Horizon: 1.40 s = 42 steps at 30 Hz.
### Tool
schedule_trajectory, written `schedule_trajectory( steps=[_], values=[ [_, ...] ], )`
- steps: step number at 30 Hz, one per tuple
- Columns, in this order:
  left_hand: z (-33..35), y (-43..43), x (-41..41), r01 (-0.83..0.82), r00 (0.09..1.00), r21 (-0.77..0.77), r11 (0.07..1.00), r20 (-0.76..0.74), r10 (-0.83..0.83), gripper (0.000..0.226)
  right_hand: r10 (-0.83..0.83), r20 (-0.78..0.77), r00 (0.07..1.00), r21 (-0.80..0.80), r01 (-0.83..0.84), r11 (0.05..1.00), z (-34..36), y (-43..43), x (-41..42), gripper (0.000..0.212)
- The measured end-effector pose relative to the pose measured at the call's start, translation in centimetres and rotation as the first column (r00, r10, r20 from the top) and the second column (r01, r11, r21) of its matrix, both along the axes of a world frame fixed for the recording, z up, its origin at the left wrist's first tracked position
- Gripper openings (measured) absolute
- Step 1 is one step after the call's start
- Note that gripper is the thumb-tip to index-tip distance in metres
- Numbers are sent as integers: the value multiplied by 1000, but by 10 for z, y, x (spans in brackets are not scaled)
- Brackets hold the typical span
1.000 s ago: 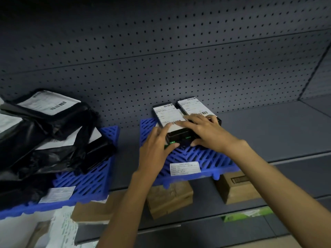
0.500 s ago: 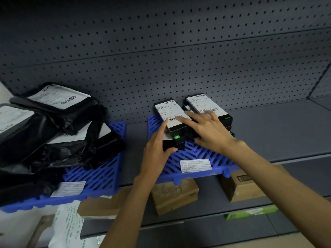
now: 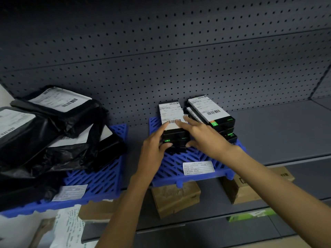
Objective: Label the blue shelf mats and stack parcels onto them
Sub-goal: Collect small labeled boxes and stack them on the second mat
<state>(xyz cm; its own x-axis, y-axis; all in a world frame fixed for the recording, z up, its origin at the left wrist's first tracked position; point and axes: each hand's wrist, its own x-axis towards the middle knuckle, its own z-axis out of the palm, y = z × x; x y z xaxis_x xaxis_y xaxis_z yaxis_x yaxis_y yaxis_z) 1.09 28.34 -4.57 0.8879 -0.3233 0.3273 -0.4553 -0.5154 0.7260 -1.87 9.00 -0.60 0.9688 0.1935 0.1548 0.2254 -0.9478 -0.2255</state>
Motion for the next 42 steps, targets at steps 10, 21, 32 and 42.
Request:
schedule_trajectory(
  steps=[10,21,32,42],
  values=[
    [0,6,2,-5,1000,31,1000,31,4,69,-104,38,994,-41,105,994,-9,24,-1,94],
    [1,1,3,-69,994,63,996,83,64,69,-79,106,991,-91,89,992,-8,10,4,89],
    [-4,-11,13,-78,994,199,977,91,61,89,-134,128,983,-78,145,986,-4,7,15,79],
    [25,-8,-4,-257,947,394,883,286,148,62,-136,107,985,-189,154,970,6,9,9,87]
  ],
)
